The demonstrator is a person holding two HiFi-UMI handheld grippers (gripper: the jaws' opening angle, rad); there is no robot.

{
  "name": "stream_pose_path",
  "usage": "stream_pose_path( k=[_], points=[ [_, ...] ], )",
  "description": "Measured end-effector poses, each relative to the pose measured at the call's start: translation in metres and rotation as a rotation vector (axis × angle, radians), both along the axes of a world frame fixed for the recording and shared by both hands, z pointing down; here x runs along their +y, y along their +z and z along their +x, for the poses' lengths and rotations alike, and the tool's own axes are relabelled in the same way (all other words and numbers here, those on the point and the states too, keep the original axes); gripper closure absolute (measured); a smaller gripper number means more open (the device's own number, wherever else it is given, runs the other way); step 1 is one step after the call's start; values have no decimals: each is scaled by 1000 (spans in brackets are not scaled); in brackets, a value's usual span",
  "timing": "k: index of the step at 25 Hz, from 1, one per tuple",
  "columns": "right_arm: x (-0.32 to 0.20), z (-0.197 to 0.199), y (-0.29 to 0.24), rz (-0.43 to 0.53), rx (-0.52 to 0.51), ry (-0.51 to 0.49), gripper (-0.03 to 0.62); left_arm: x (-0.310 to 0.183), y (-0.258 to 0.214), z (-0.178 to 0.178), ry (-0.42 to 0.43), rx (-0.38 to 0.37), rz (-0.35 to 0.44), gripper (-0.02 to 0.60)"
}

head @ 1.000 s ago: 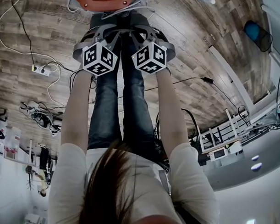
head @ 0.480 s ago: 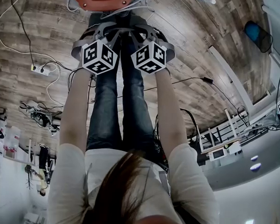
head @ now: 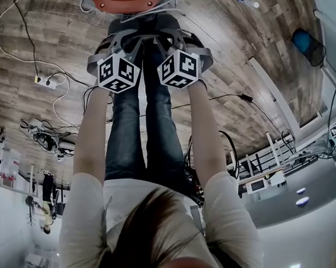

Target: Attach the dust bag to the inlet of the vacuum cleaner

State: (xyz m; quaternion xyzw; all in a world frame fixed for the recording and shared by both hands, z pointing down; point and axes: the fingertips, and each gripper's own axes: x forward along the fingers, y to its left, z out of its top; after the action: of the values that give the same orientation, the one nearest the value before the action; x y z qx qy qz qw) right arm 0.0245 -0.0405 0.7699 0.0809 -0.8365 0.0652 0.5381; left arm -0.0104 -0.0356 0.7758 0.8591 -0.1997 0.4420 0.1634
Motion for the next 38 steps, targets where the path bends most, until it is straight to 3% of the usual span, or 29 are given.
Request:
stream_pose_path(
  k=[7,13,21,31,38],
  points=[
    [-2,-2,0,16,1,-81,548,0,1,-2,-37,3,18,515],
    [-4,4,2,-1,-34,69,543,-6,0,5,126,-18,11,515],
    [-4,7,4,-16,-51,131,540,-10,1,8,234,-41,-30,514],
    [-7,1,2,4,-8,-47,539,-8,0,2,52,-8,6,511],
    [-9,-2,4,1,13,-164,537,-6,3,-1,-51,2,-12,511]
  ],
)
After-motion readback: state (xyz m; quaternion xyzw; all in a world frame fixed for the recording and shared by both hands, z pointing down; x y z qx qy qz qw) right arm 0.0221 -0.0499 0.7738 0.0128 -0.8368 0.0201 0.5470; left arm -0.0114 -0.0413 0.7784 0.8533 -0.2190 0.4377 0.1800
